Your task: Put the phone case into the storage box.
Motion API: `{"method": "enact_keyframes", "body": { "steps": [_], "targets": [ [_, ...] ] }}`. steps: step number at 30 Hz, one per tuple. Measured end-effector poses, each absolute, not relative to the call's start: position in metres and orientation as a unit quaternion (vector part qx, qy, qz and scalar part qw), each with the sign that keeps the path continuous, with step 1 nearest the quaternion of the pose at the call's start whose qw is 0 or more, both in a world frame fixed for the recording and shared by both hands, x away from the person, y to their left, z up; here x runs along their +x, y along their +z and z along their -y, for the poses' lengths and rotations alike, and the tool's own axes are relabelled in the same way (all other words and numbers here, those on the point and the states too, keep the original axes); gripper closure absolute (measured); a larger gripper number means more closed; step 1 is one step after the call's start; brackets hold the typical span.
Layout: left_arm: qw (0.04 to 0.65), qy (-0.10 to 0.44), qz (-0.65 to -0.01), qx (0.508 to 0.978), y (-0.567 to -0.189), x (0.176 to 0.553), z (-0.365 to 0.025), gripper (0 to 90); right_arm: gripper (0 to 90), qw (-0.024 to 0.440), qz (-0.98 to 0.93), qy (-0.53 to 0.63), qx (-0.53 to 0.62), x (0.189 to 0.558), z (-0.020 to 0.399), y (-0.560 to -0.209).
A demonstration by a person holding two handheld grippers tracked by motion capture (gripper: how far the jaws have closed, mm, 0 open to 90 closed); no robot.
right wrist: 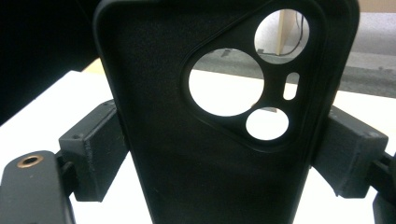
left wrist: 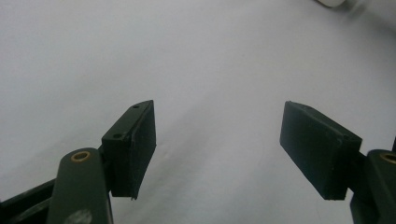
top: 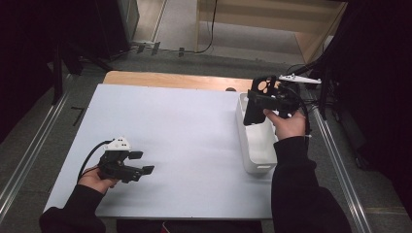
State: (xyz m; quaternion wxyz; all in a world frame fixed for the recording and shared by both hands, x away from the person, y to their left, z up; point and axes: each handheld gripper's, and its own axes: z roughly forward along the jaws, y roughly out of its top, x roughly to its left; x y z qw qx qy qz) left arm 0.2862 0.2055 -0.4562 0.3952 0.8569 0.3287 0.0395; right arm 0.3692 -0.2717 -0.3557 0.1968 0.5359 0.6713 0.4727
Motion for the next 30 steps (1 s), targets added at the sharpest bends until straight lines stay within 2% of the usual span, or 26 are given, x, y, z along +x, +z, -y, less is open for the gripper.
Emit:
{"method": "enact_keyframes", "body": {
  "steps": [11, 20, 25, 30],
  "targets": [
    [0.394, 0.038, -0.330, 0.857, -0.456, 0.286, -0.206, 26.9, 11.8, 0.247, -0.647, 0.469, 0.547, 0.383, 0.277, -0.358],
    [0.395, 0.036, -0.331, 0.856, -0.456, 0.287, -0.206, 26.9, 11.8, 0.263, -0.636, 0.467, 0.555, 0.400, 0.275, -0.364],
    [0.397, 0.035, -0.331, 0.855, -0.456, 0.287, -0.206, 26.9, 11.8, 0.254, -0.631, 0.471, 0.562, 0.410, 0.276, -0.370],
    [0.398, 0.035, -0.333, 0.854, -0.456, 0.287, -0.207, 26.9, 11.8, 0.270, -0.627, 0.460, 0.568, 0.418, 0.275, -0.371]
  ]
}}
